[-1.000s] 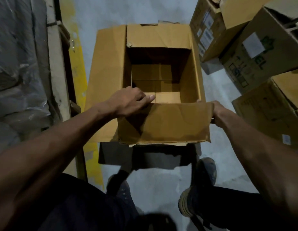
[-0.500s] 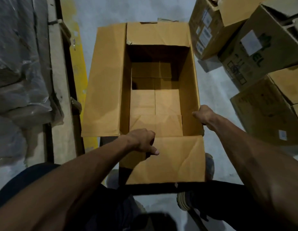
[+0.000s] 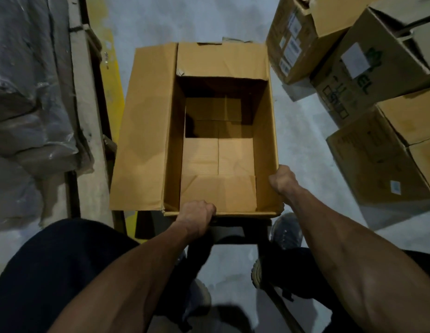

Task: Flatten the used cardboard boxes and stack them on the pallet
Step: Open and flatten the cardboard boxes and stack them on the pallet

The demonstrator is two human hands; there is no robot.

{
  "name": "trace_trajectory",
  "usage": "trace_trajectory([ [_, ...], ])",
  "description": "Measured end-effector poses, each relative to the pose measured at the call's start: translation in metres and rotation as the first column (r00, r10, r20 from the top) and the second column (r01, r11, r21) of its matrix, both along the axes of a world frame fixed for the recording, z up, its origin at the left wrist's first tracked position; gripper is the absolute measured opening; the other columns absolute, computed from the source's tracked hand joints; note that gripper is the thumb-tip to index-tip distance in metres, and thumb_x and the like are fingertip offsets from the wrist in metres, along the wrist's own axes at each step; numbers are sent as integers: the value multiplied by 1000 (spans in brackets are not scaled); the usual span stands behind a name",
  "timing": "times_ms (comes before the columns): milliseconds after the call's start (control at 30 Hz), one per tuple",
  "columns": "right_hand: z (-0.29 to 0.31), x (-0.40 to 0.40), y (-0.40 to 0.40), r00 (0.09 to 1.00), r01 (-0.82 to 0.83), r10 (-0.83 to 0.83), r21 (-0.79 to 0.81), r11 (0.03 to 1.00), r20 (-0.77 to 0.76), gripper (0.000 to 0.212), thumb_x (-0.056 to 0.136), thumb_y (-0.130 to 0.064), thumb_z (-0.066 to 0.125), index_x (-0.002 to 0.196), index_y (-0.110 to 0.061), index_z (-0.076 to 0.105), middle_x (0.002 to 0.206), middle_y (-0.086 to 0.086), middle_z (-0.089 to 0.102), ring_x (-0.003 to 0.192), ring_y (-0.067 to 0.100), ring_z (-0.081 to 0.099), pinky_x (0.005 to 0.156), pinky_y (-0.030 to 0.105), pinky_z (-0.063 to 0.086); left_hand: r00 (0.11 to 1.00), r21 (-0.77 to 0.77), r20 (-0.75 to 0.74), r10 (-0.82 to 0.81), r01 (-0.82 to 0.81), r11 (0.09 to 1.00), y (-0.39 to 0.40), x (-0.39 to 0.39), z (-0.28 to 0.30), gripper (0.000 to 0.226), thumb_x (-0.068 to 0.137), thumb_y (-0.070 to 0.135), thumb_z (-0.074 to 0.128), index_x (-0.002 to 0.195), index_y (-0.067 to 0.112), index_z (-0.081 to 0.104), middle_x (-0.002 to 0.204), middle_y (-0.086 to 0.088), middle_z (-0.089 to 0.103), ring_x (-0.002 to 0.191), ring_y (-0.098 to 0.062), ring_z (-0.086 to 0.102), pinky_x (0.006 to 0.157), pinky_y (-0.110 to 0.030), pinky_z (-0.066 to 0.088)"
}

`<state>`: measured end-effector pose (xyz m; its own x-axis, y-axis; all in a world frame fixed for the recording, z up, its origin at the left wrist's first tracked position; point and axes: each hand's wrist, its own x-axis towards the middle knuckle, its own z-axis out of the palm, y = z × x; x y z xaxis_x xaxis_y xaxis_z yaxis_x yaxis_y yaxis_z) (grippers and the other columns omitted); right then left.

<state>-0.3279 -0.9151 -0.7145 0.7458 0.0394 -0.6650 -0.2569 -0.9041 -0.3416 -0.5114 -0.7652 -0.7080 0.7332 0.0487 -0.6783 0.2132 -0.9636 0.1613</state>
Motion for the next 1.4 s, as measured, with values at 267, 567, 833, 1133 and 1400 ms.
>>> trace_trajectory([
  [267, 15, -60, -19, 999, 32, -33, -33, 999, -33, 30, 103, -26, 53, 128, -8, 53, 124, 15, 60, 108, 36, 61, 95, 46, 52, 970, -173, -216, 111, -150, 973, -15, -46, 9, 35, 93, 46, 63, 114, 19, 59, 112, -5, 61, 101, -21, 57, 90, -37, 50],
  [567, 18, -46, -24, 1000, 29, -29, -57, 998, -6, 21, 100, -28, 58, 112, -12, 57, 99, 10, 60, 93, 29, 61, 87, 43, 55, 935, -217, 54, 350, -331, 918, 35, 8, 37, 68, 95, 62, 47, 149, 21, 39, 153, -4, 42, 139, -24, 40, 112, -43, 36],
  [833, -5, 28, 20, 992, -11, 16, -41, 999, 124, 46, 99, -28, 60, 138, -11, 44, 123, 14, 58, 108, 34, 60, 77, 40, 50, 662, 72, 384, 644, -716, 694, 136, 65, -2, 86, 95, 42, 60, 156, 5, 12, 163, -17, 14, 150, -37, 16, 120, -52, 24],
  [1133, -15, 69, 50, 976, -70, 62, 28, 997, 206, 46, 102, -18, 55, 145, -12, 40, 134, 18, 57, 118, 38, 58, 88, 45, 49, 505, -175, 288, 814, -808, 563, 157, 89, -40, 38, 96, 21, 60, 128, 10, 42, 120, -21, 62, 107, -43, 61, 90, -51, 53],
  [1400, -8, 44, 13, 981, 0, -1, 6, 1000, 195, 42, 98, -9, 58, 139, -10, 47, 124, 19, 61, 110, 38, 61, 86, 47, 52, 617, -197, 298, 728, -707, 680, 134, 84, -31, 31, 97, 18, 55, 124, 8, 43, 113, -21, 63, 106, -44, 60, 87, -45, 48],
])
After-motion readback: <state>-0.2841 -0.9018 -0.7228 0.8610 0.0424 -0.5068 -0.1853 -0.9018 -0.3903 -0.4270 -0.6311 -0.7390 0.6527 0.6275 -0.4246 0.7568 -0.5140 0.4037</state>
